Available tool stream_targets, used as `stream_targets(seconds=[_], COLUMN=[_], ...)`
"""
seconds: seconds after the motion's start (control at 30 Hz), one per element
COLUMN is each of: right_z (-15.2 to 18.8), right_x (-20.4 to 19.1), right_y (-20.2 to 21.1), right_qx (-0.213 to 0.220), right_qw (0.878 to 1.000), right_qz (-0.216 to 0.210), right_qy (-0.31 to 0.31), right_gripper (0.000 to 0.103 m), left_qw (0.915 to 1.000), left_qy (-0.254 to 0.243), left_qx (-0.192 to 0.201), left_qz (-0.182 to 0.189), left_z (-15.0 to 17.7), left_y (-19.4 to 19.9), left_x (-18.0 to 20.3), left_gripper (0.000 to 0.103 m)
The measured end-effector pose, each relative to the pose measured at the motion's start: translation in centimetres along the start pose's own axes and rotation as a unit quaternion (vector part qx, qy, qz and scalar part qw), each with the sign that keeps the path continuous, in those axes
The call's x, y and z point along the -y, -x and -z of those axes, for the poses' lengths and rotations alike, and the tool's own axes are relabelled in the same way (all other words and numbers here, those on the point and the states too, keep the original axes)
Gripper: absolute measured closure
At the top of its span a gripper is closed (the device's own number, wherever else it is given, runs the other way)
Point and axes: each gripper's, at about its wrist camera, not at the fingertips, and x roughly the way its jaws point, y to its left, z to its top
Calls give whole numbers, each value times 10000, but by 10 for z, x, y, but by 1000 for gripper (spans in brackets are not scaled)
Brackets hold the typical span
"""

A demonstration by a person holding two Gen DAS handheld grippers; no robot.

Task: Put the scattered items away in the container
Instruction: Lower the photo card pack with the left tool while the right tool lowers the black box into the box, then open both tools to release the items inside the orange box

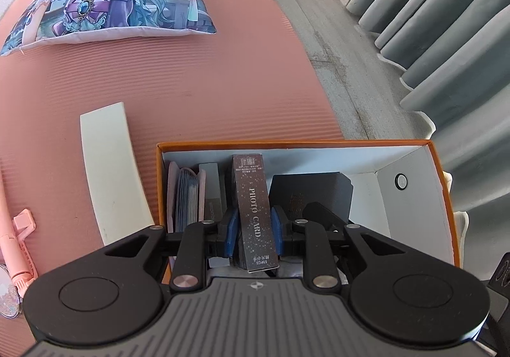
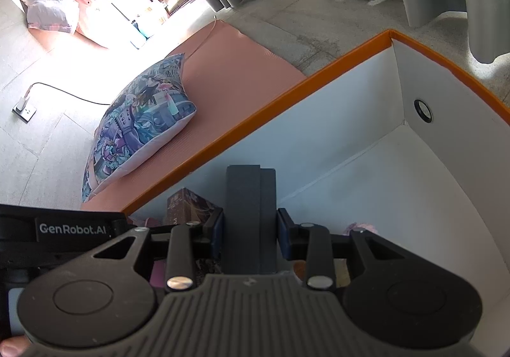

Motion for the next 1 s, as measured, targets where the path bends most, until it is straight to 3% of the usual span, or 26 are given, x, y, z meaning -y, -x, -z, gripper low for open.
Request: stream_targets(seconds=[0.3, 0.37, 0.4, 0.47, 0.8, 0.93, 1.0], right_z=[-1, -1, -2, -2, -1, -1, 0], right_x=[8, 10, 12, 12, 11, 8, 8], right_y=[-4, -2, -1, -1, -2, 0, 0], right_qx=[-99, -46, -2, -16, -71, -63, -88], right_qw=[9997, 9995, 9994, 9995, 9995, 9997, 9997], right_qz=[79, 106, 67, 31, -25, -61, -87], right_qy=[-220, -283, -325, -325, -302, -215, -187], right_gripper=[66, 66, 66, 66, 66, 66, 66], left_qw=[9990, 9972, 9960, 9952, 9958, 9931, 9924], left_qy=[-370, -604, -726, -836, -868, -959, -980], left_qx=[83, 198, 238, 251, -96, -371, -320], left_qz=[-247, -396, -460, -442, -264, -564, -675], left_z=[2, 3, 4, 4, 10, 18, 26], left_y=[-4, -3, -3, -4, -5, -14, -18], left_x=[12, 18, 21, 22, 18, 17, 15], left_gripper=[78, 83, 91, 91, 92, 92, 95])
